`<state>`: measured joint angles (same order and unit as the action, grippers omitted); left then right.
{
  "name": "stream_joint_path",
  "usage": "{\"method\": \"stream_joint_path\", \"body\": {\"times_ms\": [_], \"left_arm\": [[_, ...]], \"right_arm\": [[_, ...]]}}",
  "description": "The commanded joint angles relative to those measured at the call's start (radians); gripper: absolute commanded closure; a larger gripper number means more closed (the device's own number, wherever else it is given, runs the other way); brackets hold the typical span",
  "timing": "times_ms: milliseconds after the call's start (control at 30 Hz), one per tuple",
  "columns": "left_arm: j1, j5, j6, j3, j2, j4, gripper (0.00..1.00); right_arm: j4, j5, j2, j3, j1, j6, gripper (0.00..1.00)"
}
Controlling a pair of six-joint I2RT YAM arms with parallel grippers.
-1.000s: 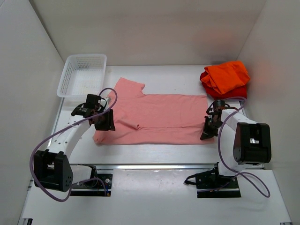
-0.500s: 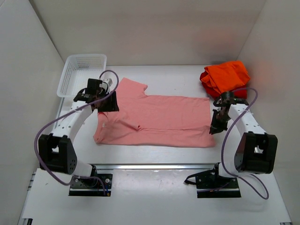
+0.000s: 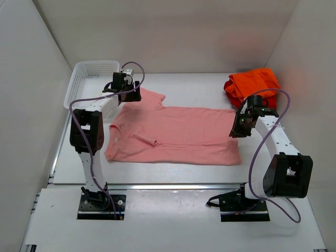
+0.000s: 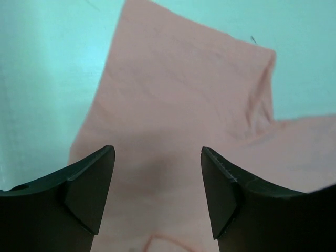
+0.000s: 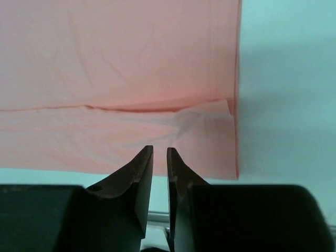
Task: Fold and stack the t-shirts
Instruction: Grap the side of the flattened tshirt furthest away from the robot with both arms
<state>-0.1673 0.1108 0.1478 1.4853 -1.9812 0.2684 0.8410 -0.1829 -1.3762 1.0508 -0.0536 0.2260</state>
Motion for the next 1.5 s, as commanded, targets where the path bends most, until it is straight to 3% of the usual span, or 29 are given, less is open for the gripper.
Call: {"method": "stream_joint_path", "body": {"times_ms": [0,200,467,667,733,767,833,867,900,1133,1467], "left_arm": [[-0.012,-0.095,-0.048,0.122,-0.089,-0.078,0.19],[-0.012,-0.091,-0.071,0.470,-0.338,0.109,0.12],[0.008,-0.043,-0.047,0.983,-0.626,0.478,0.12],[0.008,-0.014,-0.051,0.831,-0.555,0.485,0.14],[-0.005,0.007,-0.045,0.810,-0.550,0.493,0.20],[0.002,0.027,-0.039,0.796,-0.547,0.492,0.29],[0.002,0.055,-0.045,0.831,-0.565,0.518,0.58],[0.003,0.062,-0.037,0.854,-0.580,0.534,0.82],[0.009,0.085,-0.034,0.875,-0.594,0.538,0.98],[0.031,0.155,-0.019,0.831,-0.585,0.528,1.00],[0.048,0.182,-0.025,0.688,-0.502,0.489,1.00]], "right_arm": [[-0.115,-0.041,-0.017,0.032,-0.005,0.024,0.85],[-0.213,-0.041,-0.084,0.041,-0.023,0.045,0.81],[-0.318,0.002,-0.239,0.136,-0.089,0.087,0.72],[-0.339,0.000,-0.340,0.230,-0.106,0.102,0.71],[-0.341,0.003,-0.365,0.245,-0.107,0.108,0.71],[-0.345,0.002,-0.380,0.250,-0.111,0.110,0.70],[-0.352,0.002,-0.405,0.267,-0.114,0.107,0.69],[-0.361,0.008,-0.421,0.273,-0.112,0.110,0.68],[-0.367,0.008,-0.449,0.281,-0.118,0.110,0.68],[-0.370,0.049,-0.581,0.400,-0.100,0.121,0.58],[-0.221,0.117,-0.783,0.633,-0.049,0.116,0.55]]}}
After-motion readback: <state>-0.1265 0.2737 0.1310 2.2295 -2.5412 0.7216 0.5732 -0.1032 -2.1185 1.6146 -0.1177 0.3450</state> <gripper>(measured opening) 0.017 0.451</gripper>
